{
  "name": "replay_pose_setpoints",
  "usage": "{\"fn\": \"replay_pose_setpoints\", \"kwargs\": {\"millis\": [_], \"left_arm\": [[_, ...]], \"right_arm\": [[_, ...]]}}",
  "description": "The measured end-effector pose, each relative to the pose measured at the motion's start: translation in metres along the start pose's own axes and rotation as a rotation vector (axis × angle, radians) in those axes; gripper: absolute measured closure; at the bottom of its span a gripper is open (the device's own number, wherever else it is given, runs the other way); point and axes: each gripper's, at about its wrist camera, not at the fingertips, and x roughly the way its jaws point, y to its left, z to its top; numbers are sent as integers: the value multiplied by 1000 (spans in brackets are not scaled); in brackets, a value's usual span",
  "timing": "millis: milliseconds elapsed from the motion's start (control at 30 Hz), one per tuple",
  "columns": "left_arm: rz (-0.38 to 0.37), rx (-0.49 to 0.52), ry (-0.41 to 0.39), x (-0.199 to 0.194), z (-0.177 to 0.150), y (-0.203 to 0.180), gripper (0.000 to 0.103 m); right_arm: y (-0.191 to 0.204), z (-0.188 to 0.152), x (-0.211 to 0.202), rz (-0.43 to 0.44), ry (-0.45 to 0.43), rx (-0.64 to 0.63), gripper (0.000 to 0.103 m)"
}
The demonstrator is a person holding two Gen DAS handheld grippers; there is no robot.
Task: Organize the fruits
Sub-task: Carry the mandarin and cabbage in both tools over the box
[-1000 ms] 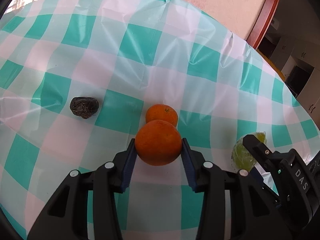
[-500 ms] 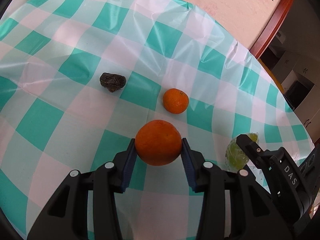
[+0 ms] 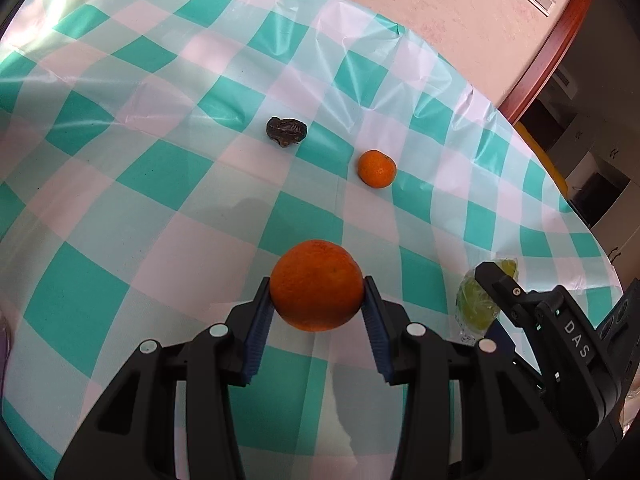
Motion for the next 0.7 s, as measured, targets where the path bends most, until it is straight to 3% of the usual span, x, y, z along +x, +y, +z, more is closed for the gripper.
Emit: {"fn": "replay_pose_setpoints", "kwargs": {"millis": [700], "left_arm": [[13, 45, -8, -82, -71, 29, 59]], "right_arm": [[19, -61, -64, 41, 41, -129, 44]]}}
